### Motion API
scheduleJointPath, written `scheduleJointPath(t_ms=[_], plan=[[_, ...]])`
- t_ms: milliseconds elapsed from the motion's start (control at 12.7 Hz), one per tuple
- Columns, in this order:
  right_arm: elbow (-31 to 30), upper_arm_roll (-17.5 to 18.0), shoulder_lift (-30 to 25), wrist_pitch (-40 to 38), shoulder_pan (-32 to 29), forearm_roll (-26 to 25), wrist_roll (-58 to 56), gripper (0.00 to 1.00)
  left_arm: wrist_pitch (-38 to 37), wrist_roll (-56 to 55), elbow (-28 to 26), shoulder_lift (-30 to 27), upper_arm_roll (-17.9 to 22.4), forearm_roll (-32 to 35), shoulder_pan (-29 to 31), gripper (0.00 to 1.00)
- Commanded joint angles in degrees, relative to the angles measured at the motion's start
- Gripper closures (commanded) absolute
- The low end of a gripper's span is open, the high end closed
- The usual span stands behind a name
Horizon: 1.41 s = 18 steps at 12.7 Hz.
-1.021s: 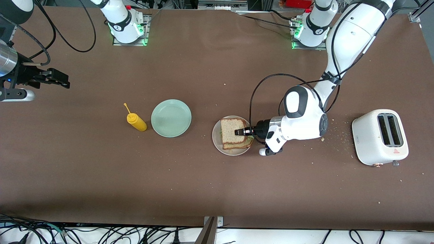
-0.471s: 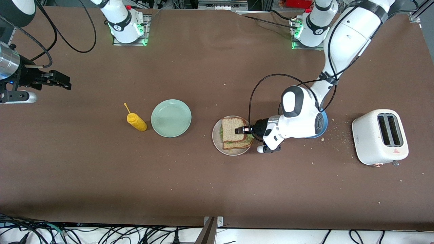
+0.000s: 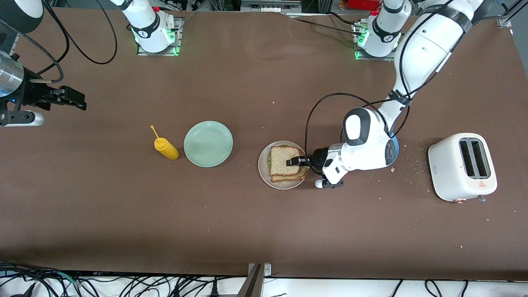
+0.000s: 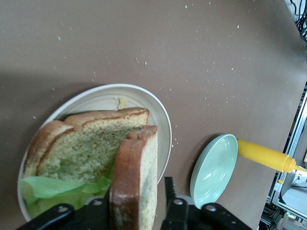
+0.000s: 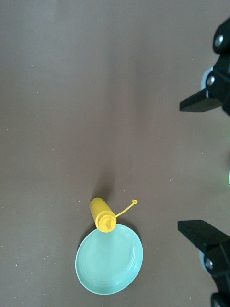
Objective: Make sandwich in beige plate with both arms
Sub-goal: 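Lower the bread slice onto the lettuce with the left gripper, then open the left gripper and withdraw it toward the toaster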
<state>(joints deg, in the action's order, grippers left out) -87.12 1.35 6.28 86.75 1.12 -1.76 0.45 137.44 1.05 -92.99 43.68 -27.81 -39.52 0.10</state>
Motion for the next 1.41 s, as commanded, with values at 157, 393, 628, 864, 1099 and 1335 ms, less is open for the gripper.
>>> scheduleJointPath(t_ms=[157, 393, 628, 864, 1099, 1335], plan=[[-0.2, 0.1, -0.1, 0.8, -0.1, -0.3, 1.0, 0.0, -0.3, 1.5, -0.1, -4.6, 0.3, -1.6, 0.5, 0.0], [-0.2, 0.1, -0.1, 1.2, -0.1, -0.3, 1.0, 0.0, -2.7, 1.3, -0.3, -7.4, 1.4, 0.8, 0.9, 0.0], [-0.2, 0.1, -0.1, 1.3, -0.1, -0.3, 1.0, 0.0, -5.2, 1.1, -0.3, -8.7, 1.4, 7.1, 1.7, 0.0], [-0.3, 0.1, -0.1, 1.5, -0.1, -0.2, 1.0, 0.0, -8.8, 0.8, 0.2, -10.4, 2.0, 13.0, 3.4, 0.0], [-0.4, 0.1, -0.1, 1.6, -0.1, -0.3, 1.0, 0.0, -13.2, -1.6, 0.7, -13.7, 2.0, 22.8, 5.9, 0.0], [-0.5, 0.1, -0.1, 1.7, -0.1, -0.3, 1.0, 0.0, -22.3, -2.8, 4.2, -15.9, 2.0, 29.1, 6.8, 0.0]])
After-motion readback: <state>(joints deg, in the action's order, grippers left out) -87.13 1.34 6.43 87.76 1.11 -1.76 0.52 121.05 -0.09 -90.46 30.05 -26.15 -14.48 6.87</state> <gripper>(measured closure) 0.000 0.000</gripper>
